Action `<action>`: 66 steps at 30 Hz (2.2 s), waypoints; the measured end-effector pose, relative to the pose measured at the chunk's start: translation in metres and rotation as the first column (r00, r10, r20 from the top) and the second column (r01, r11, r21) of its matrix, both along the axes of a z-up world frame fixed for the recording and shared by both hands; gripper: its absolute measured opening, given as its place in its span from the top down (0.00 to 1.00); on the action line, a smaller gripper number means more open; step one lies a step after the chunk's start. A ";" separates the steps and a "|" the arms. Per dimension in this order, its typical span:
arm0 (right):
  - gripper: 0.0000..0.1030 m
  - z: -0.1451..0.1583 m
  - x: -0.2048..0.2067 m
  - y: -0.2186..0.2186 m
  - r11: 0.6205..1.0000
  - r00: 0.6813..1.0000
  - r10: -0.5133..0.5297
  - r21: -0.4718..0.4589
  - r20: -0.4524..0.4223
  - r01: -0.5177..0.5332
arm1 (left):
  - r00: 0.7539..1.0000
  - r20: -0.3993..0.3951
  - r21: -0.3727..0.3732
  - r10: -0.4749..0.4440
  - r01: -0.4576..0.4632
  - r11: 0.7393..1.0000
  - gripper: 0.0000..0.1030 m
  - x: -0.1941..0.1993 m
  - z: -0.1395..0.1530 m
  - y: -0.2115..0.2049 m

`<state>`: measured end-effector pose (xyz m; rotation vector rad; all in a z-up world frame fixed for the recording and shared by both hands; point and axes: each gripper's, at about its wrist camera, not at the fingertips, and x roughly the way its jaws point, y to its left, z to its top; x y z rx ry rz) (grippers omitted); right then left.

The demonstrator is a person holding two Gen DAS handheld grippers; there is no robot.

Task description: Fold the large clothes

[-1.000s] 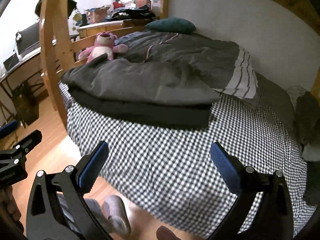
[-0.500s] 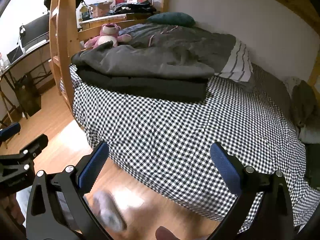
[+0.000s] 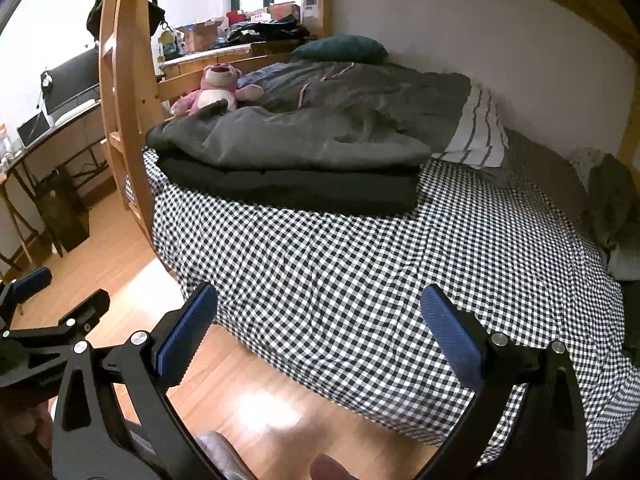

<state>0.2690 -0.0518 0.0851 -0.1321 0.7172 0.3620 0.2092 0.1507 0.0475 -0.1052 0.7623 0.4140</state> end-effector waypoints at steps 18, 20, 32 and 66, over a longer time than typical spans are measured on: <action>0.03 0.000 -0.001 0.000 1.000 1.000 -0.007 -0.022 0.007 0.007 | 1.000 -0.001 0.010 0.006 -0.006 1.000 0.04 0.001 0.001 0.000; 0.03 -0.001 0.000 0.000 1.000 1.000 -0.006 -0.024 0.005 0.006 | 1.000 -0.002 0.012 0.007 -0.007 1.000 0.04 0.000 0.001 0.001; 0.03 -0.005 0.001 0.001 0.998 0.999 0.035 -0.048 0.008 -0.035 | 1.000 -0.027 0.028 -0.008 0.009 1.000 0.04 0.003 -0.003 0.005; 0.03 -0.006 -0.003 0.003 0.997 0.998 0.055 -0.053 0.035 -0.053 | 0.999 -0.032 0.069 -0.010 0.012 0.998 0.04 0.007 0.000 0.005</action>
